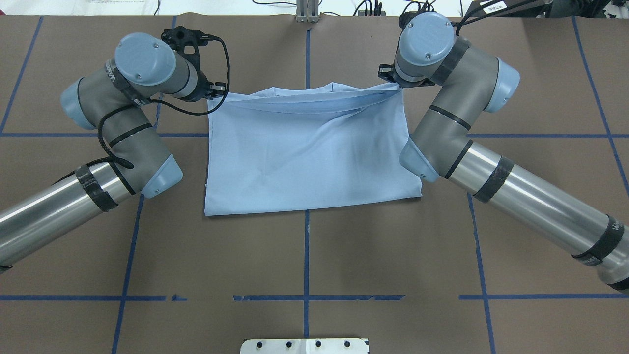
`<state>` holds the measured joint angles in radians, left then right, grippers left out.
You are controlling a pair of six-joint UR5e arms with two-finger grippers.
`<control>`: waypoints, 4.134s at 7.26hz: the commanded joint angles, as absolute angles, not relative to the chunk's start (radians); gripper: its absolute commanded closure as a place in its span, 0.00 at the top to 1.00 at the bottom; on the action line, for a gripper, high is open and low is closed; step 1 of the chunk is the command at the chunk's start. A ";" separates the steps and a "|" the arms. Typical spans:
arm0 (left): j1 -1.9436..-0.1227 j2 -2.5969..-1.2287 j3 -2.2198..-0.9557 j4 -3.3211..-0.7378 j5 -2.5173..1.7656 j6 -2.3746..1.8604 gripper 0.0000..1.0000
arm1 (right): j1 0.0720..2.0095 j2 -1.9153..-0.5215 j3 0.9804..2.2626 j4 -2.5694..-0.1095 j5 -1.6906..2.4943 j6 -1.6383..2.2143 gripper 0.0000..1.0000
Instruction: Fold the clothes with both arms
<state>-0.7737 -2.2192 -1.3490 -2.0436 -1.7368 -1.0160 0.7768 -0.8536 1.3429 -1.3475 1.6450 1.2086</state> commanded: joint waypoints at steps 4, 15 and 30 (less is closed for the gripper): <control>-0.739 -2.215 -1.336 -2.056 -1.724 -1.009 0.00 | 0.736 -0.857 1.327 -1.339 1.614 1.212 0.01; -0.465 -1.799 -1.759 -2.244 -1.655 -1.229 0.56 | 0.787 -0.888 1.405 -1.307 1.657 1.091 1.00; -0.894 -2.154 -1.171 -2.256 -1.666 -0.686 0.00 | 0.785 -0.894 1.419 -1.307 1.655 1.104 1.00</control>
